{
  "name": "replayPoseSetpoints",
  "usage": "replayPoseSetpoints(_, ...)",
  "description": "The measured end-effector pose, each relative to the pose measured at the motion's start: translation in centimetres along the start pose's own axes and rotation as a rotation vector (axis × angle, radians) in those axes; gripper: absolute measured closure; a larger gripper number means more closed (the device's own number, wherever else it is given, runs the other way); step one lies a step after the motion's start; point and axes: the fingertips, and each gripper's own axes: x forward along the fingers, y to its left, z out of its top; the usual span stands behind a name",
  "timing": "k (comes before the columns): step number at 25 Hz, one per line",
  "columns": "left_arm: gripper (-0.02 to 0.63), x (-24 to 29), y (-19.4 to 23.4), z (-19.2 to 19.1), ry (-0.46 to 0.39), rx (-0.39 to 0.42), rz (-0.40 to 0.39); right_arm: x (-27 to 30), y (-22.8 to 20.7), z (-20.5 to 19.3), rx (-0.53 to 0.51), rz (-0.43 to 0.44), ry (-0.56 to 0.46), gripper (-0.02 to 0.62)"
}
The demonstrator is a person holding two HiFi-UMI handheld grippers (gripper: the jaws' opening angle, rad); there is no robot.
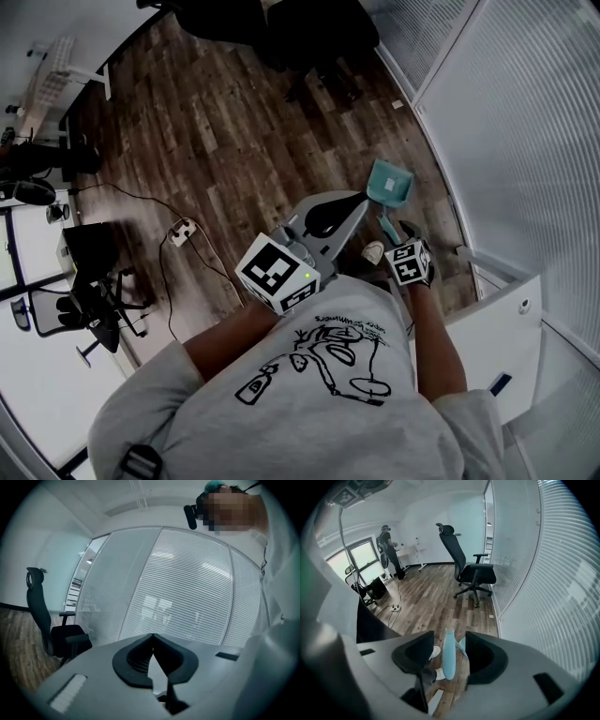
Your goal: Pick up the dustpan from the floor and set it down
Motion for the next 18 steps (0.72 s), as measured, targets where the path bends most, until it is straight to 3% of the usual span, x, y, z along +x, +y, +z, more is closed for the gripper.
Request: replayPoseSetpoints(18,0.604,-1.5,2.5,-2.2,0.038,-0.031,0.042,6.0,0.7,-3.8,0.023,0.040,0.129,0.396)
